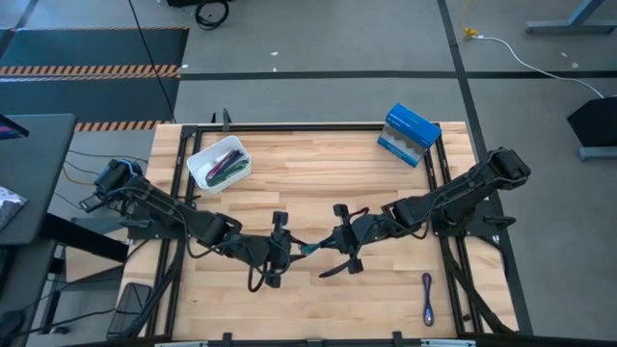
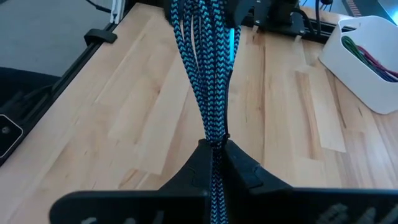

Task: Pick and place USB-C Cables
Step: Put the blue charger cable into the white bin

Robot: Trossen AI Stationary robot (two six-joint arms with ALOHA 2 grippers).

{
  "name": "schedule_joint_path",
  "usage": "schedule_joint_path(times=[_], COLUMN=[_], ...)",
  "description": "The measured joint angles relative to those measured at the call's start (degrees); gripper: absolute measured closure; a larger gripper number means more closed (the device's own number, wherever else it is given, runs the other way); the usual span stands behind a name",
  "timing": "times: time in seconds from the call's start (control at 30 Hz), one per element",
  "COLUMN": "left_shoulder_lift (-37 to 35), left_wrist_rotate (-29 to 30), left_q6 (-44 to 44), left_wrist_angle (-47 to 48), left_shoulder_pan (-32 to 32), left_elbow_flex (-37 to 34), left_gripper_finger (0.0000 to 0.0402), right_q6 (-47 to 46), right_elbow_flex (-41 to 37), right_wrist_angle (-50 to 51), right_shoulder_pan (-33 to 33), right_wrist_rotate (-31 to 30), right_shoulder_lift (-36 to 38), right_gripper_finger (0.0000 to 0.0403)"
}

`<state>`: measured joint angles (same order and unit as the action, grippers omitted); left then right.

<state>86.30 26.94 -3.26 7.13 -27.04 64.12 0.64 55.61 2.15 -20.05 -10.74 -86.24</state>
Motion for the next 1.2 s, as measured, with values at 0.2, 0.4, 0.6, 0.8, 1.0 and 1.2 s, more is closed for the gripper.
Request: schedule_joint_path(times=[0.2,0.4,0.6,0.8,1.0,1.2], left_shoulder_lift=[0.0,0.0,-0.01,-1.55,-4.73,-8.57], left_wrist_rotate=[0.03,1.28,8.8,15.29,22.89,25.56], left_q6=[1.13,2.01,6.42,11.69,17.83,23.85], left_wrist_angle=[0.13,3.33,11.89,20.35,31.62,39.88], left_shoulder_pan=[0.54,1.33,3.87,8.77,15.2,21.97], left_elbow_flex=[0.0,0.02,0.0,0.0,0.0,0.0], left_gripper_finger=[0.0349,0.0382,0.0375,0.038,0.0375,0.0378], right_q6=[0.0,0.15,1.07,0.58,-0.66,-0.68], right_elbow_flex=[0.0,0.0,0.0,0.0,0.0,0.0], right_wrist_angle=[-0.05,-1.15,-1.04,-0.87,0.04,3.5], right_shoulder_pan=[0.04,0.02,0.0,0.0,-0.26,-0.44], right_wrist_rotate=[-0.04,-0.09,-0.22,-0.48,0.01,0.18], right_shoulder_lift=[0.0,0.04,0.04,0.04,0.04,0.04], right_gripper_finger=[0.0355,0.0336,0.0333,0.0332,0.0331,0.0331])
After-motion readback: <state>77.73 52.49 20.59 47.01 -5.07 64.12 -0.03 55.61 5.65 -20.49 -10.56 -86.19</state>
